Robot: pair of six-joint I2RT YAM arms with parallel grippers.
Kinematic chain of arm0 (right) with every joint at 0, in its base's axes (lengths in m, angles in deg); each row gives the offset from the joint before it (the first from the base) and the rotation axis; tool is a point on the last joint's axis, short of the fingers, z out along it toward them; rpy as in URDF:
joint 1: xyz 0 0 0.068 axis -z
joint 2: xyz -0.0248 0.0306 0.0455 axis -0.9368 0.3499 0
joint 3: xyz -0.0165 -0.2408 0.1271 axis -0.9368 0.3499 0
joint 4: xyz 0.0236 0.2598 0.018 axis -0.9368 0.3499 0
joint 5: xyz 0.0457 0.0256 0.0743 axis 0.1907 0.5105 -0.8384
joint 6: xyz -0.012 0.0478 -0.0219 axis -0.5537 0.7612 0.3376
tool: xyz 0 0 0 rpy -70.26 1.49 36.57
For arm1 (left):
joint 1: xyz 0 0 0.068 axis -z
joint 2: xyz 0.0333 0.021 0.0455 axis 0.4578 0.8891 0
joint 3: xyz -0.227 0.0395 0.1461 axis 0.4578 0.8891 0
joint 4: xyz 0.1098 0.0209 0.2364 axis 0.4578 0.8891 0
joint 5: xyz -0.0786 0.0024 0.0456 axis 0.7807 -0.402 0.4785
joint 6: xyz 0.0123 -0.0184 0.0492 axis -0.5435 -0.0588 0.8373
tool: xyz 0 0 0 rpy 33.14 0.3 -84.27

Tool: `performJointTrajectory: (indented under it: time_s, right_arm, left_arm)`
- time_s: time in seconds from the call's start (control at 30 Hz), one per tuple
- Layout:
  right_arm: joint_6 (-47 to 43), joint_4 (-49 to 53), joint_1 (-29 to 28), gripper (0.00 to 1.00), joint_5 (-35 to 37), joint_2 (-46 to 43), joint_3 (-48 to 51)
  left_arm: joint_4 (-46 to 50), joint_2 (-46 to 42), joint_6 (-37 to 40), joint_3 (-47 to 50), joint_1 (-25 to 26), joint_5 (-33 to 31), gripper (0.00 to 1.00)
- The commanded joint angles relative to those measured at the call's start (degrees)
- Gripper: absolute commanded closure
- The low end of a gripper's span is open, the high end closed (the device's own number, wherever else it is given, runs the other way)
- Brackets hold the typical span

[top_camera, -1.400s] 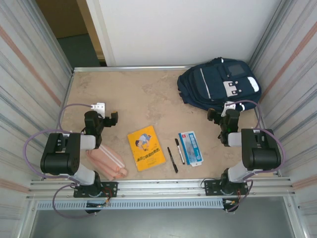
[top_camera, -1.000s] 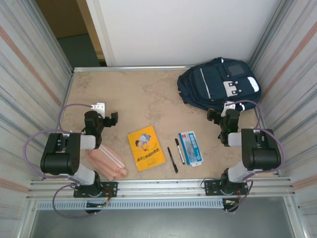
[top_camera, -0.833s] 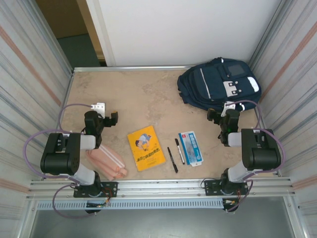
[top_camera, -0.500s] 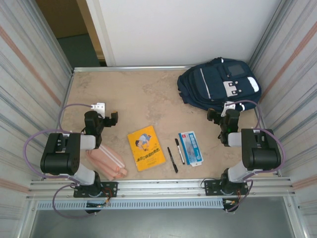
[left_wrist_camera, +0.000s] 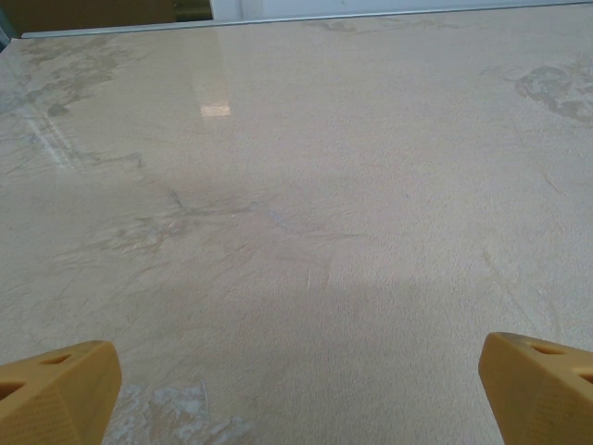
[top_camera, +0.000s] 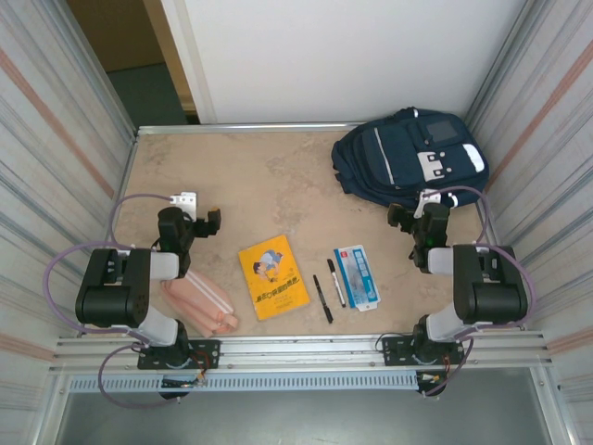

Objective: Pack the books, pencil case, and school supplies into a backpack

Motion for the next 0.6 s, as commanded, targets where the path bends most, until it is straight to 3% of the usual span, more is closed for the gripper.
performJointTrajectory:
  time_s: [0.0, 0.17, 0.27, 0.33, 0.4, 0.47, 0.57]
  right_arm:
    - [0.99, 8.0, -0.29, 0.01, 4.12, -7.05, -2.47]
    - [8.64, 21.83, -0.15, 0.01, 4.95, -17.95, -5.94]
    - [9.95, 31.29, -0.17, 0.01, 3.29, -20.48, -11.6]
    - [8.83, 37.75, -0.48, 0.01, 2.55, -21.12, -16.19]
    - [7.98, 43.6, -1.32, 0.0, 3.1, -21.25, -20.63]
    - [5.59, 46.55, -2.63, 0.02, 2.56, -20.83, -23.92]
    - [4.18, 49.03, -5.05, 0.03, 2.54, -19.53, -27.47]
  left_arm:
    - [0.35, -0.42, 0.84, -1.21, -0.22, 0.01, 0.01]
    - [-0.39, -0.94, 0.85, -0.68, -0.33, 0.49, 0.01]
    - [1.87, -6.39, 4.44, 0.54, 4.46, -6.18, 0.01]
    - [9.91, -11.8, 5.2, -0.52, 8.75, -11.18, 0.01]
    - [18.64, -17.41, 4.48, -2.12, 12.12, -10.4, 0.01]
    - [29.83, -23.78, 6.08, -4.69, 17.31, -14.09, 0.01]
    - [42.19, -32.68, 4.21, -7.57, 20.18, -14.62, 0.01]
